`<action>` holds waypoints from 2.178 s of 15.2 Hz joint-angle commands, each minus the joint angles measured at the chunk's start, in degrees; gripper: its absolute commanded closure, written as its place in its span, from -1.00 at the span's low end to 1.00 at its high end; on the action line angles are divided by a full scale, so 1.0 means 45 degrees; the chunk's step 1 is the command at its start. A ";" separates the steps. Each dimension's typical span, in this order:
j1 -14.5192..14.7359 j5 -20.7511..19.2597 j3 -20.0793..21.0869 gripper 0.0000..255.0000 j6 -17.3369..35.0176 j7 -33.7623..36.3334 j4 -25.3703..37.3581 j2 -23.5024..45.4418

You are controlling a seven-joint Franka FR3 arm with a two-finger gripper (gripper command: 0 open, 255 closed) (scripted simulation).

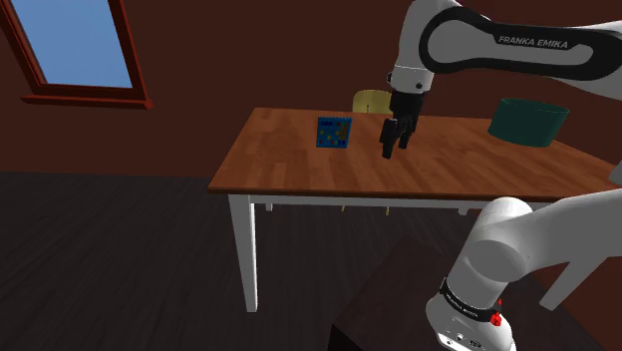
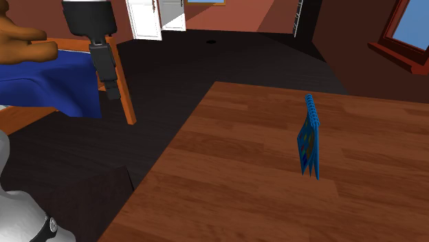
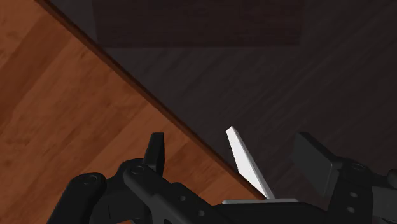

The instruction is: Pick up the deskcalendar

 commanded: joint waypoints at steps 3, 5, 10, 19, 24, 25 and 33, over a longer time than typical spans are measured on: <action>0.0009 -0.0462 -0.0524 -1.00 0.0443 -0.0946 0.0190 0.0546; 0.0036 -0.0870 -0.1032 -1.00 0.0891 -0.1871 0.0457 0.1156; 0.0191 -0.1609 -0.2228 -1.00 0.1976 -0.4128 0.1456 0.2922; 0.0645 -0.1709 -0.4040 -1.00 0.3491 -0.8189 0.4395 0.6749; 0.0772 -0.1023 -0.4774 -1.00 0.3897 -1.0517 0.6668 0.9177; 0.0763 -0.0829 -0.4883 -1.00 0.3927 -1.0984 0.7185 0.9688; 0.0005 0.1040 -0.5110 -1.00 0.3346 -1.4418 1.2344 1.4102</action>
